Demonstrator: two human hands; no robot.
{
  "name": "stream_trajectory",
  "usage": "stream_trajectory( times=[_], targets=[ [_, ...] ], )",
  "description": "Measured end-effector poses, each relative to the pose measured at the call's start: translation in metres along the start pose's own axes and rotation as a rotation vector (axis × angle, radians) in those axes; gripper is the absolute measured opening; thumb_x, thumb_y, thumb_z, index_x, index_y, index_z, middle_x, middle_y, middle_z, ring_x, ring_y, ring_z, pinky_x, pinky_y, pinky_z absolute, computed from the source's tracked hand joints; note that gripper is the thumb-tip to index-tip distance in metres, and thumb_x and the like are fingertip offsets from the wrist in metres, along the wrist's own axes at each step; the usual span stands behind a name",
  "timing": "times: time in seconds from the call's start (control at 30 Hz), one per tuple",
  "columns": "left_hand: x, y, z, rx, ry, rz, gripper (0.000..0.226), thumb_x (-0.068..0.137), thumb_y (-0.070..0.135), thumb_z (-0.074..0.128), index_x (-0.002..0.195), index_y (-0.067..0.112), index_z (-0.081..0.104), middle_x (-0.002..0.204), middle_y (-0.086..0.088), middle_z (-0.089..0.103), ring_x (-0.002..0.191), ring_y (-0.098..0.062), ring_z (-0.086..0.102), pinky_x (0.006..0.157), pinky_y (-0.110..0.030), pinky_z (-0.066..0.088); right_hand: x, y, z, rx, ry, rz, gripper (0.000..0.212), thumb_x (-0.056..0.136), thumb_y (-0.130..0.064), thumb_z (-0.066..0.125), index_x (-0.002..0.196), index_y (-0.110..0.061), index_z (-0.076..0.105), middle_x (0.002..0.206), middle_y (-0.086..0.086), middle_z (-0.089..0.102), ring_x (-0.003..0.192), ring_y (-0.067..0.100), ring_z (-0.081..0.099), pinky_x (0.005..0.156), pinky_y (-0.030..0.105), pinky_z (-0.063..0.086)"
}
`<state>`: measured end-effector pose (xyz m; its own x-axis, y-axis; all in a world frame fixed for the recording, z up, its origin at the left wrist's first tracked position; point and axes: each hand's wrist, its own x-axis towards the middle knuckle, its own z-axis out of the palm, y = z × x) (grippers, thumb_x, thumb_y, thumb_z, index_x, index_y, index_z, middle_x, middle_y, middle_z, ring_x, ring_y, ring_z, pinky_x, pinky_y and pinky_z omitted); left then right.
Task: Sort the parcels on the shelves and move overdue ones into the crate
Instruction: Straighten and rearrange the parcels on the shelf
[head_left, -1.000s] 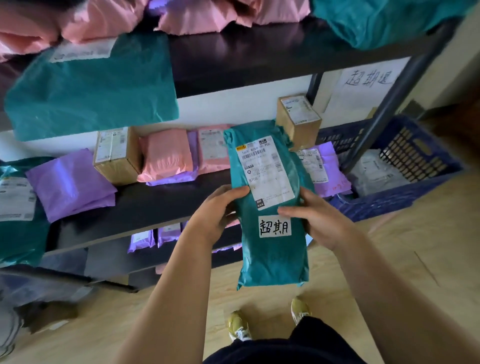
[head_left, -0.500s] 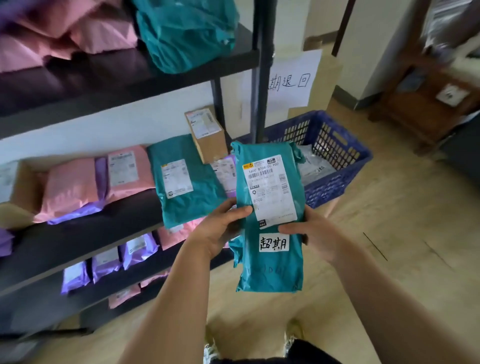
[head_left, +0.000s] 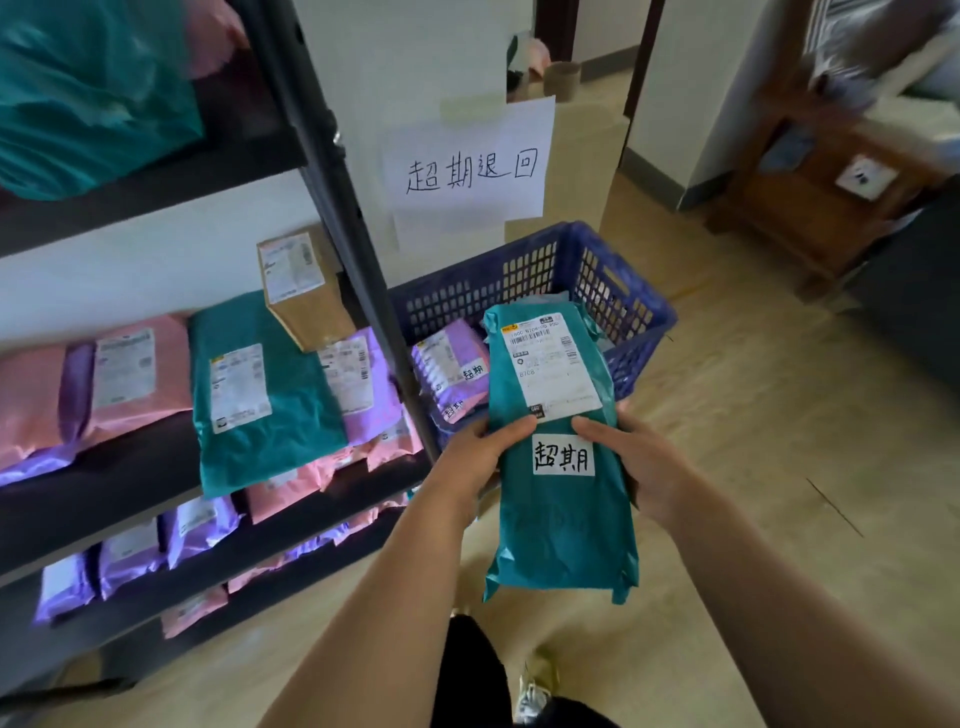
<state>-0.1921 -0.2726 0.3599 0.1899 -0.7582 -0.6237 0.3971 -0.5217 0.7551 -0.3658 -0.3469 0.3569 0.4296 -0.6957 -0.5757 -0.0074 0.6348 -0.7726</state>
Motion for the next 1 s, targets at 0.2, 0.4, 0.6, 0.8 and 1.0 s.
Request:
stream_trajectory(
  times=[0.2, 0.4, 0.6, 0.8, 1.0],
  targets=[
    [0.051, 0.026, 0.017, -0.019, 0.082, -0.045, 0.036, 0.086, 0.033, 0.073, 0.117, 0.017, 0.065, 0.101, 0.000, 0.076, 0.090, -0.017, 0.071, 0.083, -0.033, 0.058, 0.042, -0.014, -0.013, -0.068, 0.018, 0.073, 0.034, 0.085, -0.024, 0.076, 0.117, -0.018, 0.066, 0.107, 0.009, 0.075, 0.100, 0.030, 0.071, 0.093, 0.050, 0.054],
    [0.118, 0.061, 0.031, 0.000, 0.091, -0.115, 0.041, 0.085, 0.039, 0.073, 0.116, 0.012, 0.067, 0.099, -0.003, 0.075, 0.090, -0.020, 0.069, 0.075, -0.032, 0.057, 0.104, -0.050, -0.024, -0.148, 0.088, 0.124, 0.043, 0.078, -0.028, 0.082, 0.116, -0.015, 0.067, 0.103, 0.008, 0.076, 0.096, 0.031, 0.072, 0.092, 0.052, 0.055],
    [0.167, 0.095, 0.045, 0.068, 0.030, -0.130, 0.040, 0.090, 0.036, 0.068, 0.121, 0.011, 0.065, 0.102, -0.002, 0.072, 0.083, -0.015, 0.068, 0.063, -0.024, 0.056, 0.158, -0.089, -0.035, -0.135, 0.190, 0.134, 0.048, 0.074, -0.034, 0.084, 0.116, -0.017, 0.068, 0.101, 0.008, 0.076, 0.093, 0.030, 0.073, 0.089, 0.050, 0.057],
    [0.201, 0.107, 0.054, 0.129, -0.010, -0.174, 0.037, 0.090, 0.039, 0.066, 0.119, 0.016, 0.064, 0.099, 0.000, 0.070, 0.082, -0.014, 0.066, 0.062, -0.022, 0.054, 0.197, -0.121, -0.047, -0.175, 0.279, 0.175, 0.043, 0.081, -0.035, 0.079, 0.117, -0.017, 0.066, 0.101, 0.007, 0.075, 0.090, 0.026, 0.072, 0.078, 0.037, 0.059],
    [0.252, 0.116, 0.076, 0.134, 0.041, -0.210, 0.033, 0.088, 0.045, 0.067, 0.111, 0.022, 0.067, 0.107, -0.004, 0.071, 0.098, -0.023, 0.069, 0.088, -0.036, 0.057, 0.263, -0.162, -0.068, -0.341, 0.224, 0.283, 0.057, 0.079, -0.046, 0.077, 0.125, -0.017, 0.059, 0.108, 0.009, 0.071, 0.093, 0.028, 0.070, 0.084, 0.041, 0.058]
  ],
)
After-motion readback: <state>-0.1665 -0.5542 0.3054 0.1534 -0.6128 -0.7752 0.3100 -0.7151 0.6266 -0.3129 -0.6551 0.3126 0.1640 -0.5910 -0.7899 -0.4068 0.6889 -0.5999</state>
